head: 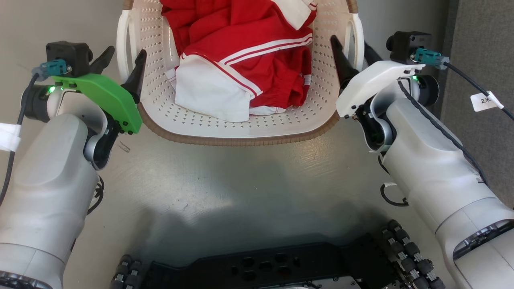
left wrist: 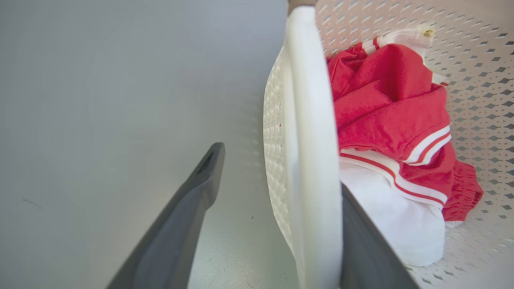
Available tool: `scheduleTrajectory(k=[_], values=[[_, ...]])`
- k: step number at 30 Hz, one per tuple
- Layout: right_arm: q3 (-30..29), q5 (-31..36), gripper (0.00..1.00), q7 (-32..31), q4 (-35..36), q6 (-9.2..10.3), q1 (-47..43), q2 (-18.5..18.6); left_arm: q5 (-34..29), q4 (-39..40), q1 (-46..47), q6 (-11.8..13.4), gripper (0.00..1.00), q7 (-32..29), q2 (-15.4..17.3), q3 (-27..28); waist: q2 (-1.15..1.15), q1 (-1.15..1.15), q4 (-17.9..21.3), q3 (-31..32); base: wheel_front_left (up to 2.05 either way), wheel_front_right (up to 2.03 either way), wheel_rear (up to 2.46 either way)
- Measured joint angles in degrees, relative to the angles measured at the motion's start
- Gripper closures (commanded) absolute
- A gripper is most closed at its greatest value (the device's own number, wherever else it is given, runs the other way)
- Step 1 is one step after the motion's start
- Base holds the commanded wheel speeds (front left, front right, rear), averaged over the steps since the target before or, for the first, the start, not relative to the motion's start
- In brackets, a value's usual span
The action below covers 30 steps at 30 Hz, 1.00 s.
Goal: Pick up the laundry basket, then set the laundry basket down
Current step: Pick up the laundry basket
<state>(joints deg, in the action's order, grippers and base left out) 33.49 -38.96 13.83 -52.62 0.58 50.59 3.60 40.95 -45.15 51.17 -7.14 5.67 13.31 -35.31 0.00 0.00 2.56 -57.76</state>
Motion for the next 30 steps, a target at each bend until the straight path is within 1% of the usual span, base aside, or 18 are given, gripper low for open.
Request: scheduleTrajectory(k=[1,2,3,4,10,18,22,26,30], values=[[0.3,-0.2,0.98,0.0,-0.1,-0.01,0.1,0.0,0.3,-0.3,0.2,-0.1,0.49,0.0,0.0,-0.2,0.00,0.00,0.0,0.0,0.00,0.00,0.00],[0.5,-0.5,1.00,0.0,-0.3,-0.01,0.2,0.0,0.5,-0.4,0.4,-0.3,0.67,0.0,0.0,-0.4,0.00,0.00,0.0,-0.1,0.00,0.00,0.00],[0.9,-0.5,1.00,0.0,-0.4,-0.11,0.4,-0.2,0.8,-0.5,0.6,-0.4,0.98,0.4,0.0,-0.6,0.00,0.00,0.1,-0.1,0.00,0.00,0.00],[1.2,-0.7,1.00,0.1,-0.5,-0.02,0.6,-0.4,0.8,-0.6,0.7,-0.4,1.00,0.6,-0.2,-0.9,0.00,0.00,0.1,-0.1,0.00,0.00,0.00],[2.6,-2.0,1.00,0.3,-1.7,-0.01,1.2,-0.4,2.5,-1.4,1.4,-0.4,1.00,1.7,-1.3,-2.5,0.00,0.00,0.1,0.2,0.00,0.00,0.00],[4.7,-2.9,1.00,0.3,-3.9,-0.12,1.2,-0.7,4.6,-4.2,1.4,-0.4,1.00,2.5,-1.8,-5.4,0.00,0.00,-0.1,2.8,0.00,0.00,0.00],[5.8,-3.5,1.00,0.3,-4.9,-0.77,1.1,-0.7,5.1,-5.4,1.3,-0.3,1.00,2.5,-2.0,-6.8,0.00,0.00,-0.1,4.9,0.00,0.00,0.00],[6.8,-4.1,1.00,0.3,-5.9,-1.58,0.6,-0.7,6.9,-6.6,0.3,-0.3,1.00,2.4,-2.4,-7.8,0.00,0.00,-0.1,7.4,0.00,0.00,0.00],[8.3,-5.2,1.00,0.3,-7.2,-2.11,0.3,-0.7,8.5,-8.0,-0.9,-0.3,1.00,1.6,-3.1,-8.8,0.00,0.00,0.1,11.1,0.00,0.00,0.00]])
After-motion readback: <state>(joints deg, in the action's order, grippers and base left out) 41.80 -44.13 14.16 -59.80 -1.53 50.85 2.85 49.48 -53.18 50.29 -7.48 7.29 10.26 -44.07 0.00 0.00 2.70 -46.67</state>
